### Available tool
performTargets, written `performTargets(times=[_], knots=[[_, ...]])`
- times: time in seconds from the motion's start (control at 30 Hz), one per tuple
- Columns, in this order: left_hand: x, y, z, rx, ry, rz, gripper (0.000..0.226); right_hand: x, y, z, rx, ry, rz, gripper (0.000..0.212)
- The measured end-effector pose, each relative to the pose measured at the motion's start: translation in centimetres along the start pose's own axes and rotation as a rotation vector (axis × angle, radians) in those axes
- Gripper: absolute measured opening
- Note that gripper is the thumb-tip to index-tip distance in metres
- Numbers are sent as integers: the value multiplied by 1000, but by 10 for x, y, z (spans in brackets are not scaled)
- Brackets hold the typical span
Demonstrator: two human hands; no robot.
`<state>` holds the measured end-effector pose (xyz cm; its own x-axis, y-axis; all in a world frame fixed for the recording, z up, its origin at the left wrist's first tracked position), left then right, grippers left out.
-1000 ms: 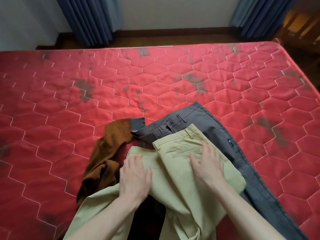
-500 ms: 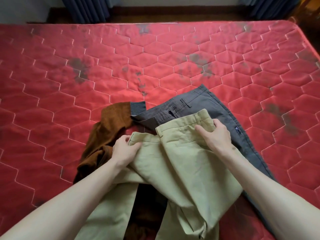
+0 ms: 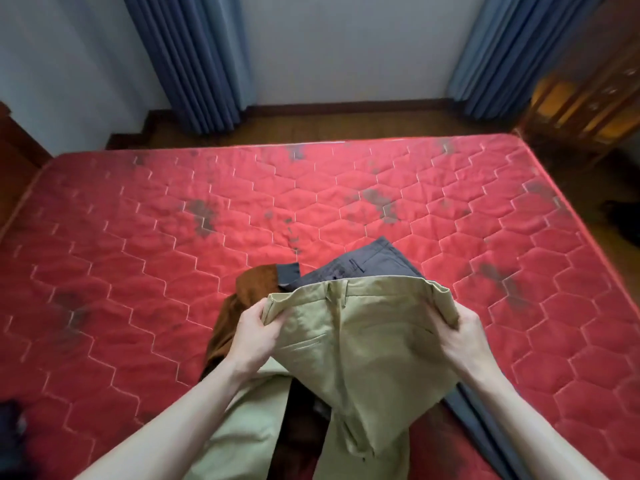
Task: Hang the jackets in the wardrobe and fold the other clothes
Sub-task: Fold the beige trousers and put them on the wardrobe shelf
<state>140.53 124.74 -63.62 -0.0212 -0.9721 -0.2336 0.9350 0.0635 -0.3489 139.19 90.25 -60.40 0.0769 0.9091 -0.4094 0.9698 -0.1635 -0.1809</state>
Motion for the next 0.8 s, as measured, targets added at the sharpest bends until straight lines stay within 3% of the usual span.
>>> performTargets(times=[0.13, 0.27, 0.37, 0.47, 0.63, 0.7, 0.8], knots=[[-22, -60, 82, 50, -22, -10, 11, -53, -57, -94, -92, 35, -42, 24], [-57, -134, 164, 166, -60, 68, 34, -108, -123, -172, -182, 93, -29, 30], [-84, -181, 217, 216, -120, 153, 40, -149, -167, -224, -244, 87, 49, 28], [-99, -222, 272, 309, -98, 189, 30, -182, -207, -270, -339, 90, 191, 31], [-99, -290, 365, 490, -170, 131, 25, -226, -247, -326, -457, 249, 339, 28], [-97, -314, 396, 550, -222, 94, 22, -237, -255, -346, -518, 337, 285, 18], [-89, -346, 441, 598, -370, -42, 16, -247, -261, -390, -556, 544, 189, 25]])
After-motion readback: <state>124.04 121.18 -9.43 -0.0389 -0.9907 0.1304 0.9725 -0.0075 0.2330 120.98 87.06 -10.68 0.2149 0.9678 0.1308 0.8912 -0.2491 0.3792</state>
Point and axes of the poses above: each hand's wrist, its own y-axis towards the middle knuckle, its own x-axis out of the palm, z = x × y, the point moved 6 cm from there along y, towards the middle knuckle, and after that the axes turned 3 degrees about -z, right-handed, at the moved point
